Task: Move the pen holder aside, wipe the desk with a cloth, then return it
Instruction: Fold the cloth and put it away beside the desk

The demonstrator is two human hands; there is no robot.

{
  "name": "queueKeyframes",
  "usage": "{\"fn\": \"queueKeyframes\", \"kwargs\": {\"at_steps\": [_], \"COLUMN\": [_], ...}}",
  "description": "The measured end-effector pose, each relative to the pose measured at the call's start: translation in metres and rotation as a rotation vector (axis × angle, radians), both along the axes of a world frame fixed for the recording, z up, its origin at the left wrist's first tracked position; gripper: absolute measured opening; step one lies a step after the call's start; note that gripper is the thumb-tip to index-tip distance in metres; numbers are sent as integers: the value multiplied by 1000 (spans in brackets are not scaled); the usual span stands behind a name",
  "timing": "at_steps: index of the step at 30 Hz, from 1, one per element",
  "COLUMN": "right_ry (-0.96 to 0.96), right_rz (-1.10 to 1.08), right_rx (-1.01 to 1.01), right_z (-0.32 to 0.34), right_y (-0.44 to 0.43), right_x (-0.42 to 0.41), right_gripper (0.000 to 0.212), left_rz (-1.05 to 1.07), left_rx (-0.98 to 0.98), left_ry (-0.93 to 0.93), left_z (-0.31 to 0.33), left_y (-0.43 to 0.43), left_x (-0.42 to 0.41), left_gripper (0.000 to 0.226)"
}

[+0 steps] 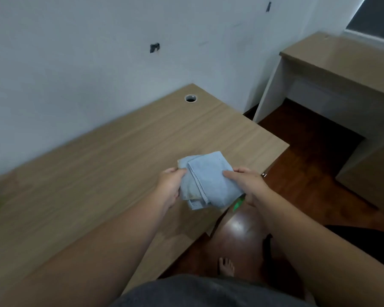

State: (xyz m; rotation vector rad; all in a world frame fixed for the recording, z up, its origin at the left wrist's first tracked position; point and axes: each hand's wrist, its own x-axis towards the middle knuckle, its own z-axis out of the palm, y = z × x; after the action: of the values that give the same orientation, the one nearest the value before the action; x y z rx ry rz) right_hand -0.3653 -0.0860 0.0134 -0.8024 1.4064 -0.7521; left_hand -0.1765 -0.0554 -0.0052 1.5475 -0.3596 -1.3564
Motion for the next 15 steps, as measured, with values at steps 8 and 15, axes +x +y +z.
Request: {"fn": "queueKeyframes", "kwargs": {"at_steps": [8, 15], "right_ry": [77, 183], "right_rz": [-28, -9], "right_rx": [25, -10], "right_z": [-1, -6], "right_y": [-82, -164], "right_x": [-80, -136], "right_gripper": [24, 25], "left_rz": [-59, -54], "left_rx": [54, 68], "left_ry": [3, 16], "left_z": [3, -2], "left_y": [-80, -145], "left_x": [-74, -131], "left_gripper": [14, 13]}}
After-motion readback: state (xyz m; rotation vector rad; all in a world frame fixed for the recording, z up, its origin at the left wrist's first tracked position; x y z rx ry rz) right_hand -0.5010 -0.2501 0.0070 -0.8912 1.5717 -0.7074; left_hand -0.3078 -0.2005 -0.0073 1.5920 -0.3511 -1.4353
